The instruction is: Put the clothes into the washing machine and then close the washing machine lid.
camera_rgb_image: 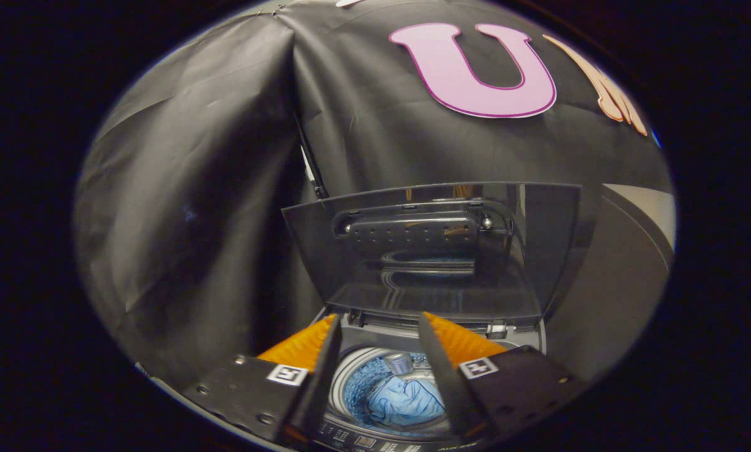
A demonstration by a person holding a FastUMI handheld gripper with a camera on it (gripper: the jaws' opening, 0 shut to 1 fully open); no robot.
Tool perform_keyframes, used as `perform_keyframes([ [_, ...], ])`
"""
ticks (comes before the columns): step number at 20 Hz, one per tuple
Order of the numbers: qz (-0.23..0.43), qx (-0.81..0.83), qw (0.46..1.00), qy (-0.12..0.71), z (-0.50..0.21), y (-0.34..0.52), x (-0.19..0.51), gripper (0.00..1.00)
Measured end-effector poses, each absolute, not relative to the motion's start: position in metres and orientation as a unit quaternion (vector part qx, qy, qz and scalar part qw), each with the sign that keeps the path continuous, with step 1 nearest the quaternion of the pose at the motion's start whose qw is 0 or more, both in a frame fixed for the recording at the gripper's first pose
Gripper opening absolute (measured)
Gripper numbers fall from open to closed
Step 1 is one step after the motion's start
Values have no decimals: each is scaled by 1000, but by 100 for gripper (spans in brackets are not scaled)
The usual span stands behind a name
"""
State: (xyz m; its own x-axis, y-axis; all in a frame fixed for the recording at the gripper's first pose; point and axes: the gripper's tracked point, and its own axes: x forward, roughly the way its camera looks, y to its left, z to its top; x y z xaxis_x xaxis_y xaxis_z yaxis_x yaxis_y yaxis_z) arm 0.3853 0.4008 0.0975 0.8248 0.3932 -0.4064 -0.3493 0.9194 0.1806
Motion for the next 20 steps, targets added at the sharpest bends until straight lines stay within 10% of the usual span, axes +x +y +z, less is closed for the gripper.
perform_keyframes([
  [3, 186, 30, 962, 199, 118, 400, 394, 100],
  [20, 29, -15, 999, 15, 293, 340, 525, 97],
])
